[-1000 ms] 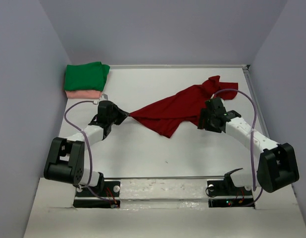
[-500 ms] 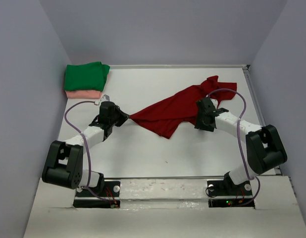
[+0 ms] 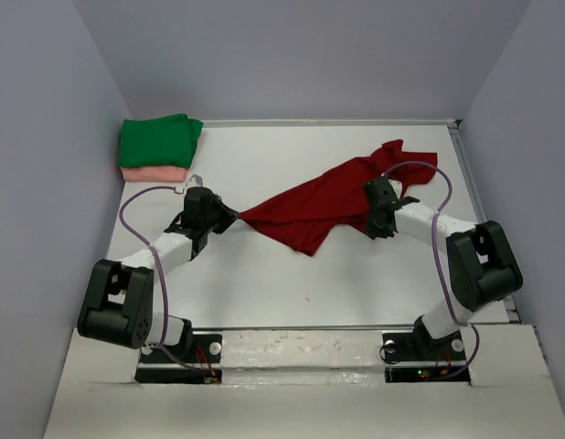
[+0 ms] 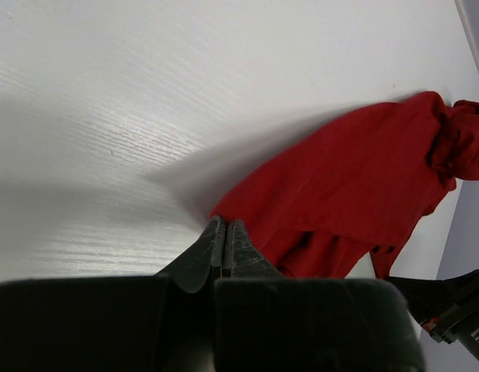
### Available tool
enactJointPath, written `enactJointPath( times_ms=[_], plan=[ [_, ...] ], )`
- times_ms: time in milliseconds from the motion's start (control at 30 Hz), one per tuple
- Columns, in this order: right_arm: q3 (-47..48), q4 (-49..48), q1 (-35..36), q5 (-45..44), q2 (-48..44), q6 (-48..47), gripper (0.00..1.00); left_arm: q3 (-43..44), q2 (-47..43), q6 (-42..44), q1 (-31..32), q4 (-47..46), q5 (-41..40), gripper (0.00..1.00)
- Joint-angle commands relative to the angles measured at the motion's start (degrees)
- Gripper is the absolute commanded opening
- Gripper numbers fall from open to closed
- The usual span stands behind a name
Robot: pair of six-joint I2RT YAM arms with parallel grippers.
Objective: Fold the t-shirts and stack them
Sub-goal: Flatten the tshirt out
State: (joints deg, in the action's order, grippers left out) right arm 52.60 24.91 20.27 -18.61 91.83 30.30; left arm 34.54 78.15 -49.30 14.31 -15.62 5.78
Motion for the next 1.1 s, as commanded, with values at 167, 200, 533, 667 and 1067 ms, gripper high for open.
enactJointPath(
  times_ms=[167, 200, 533, 667, 1067],
  plan=[
    [2.0, -3.5, -0.2, -0.3, -0.2, 0.8, 0.0, 0.7, -2.8, 1.0, 0.5, -0.1, -0.8, 0.0],
    [1.9, -3.5, -0.2, -0.5, -0.5, 1.0, 0.0, 1.0, -3.3, 1.2, 0.6, 0.1, -1.5, 0.0],
    [10.8, 1.6, -0.2, -15.0, -6.9, -5.1, 0.0, 6.1, -6.8, 4.1, 7.1, 7.3, -13.0, 0.0],
    [18.7, 6.8, -0.8, -15.5, -10.1, -8.5, 0.0, 8.3, -7.7, 5.3, 9.7, 10.4, -15.8, 0.0],
    [9.0, 3.2, -0.8, -1.9, -10.5, -2.9, 0.45, 8.3, -5.7, 4.7, 9.7, 9.5, -14.1, 0.0]
  ],
)
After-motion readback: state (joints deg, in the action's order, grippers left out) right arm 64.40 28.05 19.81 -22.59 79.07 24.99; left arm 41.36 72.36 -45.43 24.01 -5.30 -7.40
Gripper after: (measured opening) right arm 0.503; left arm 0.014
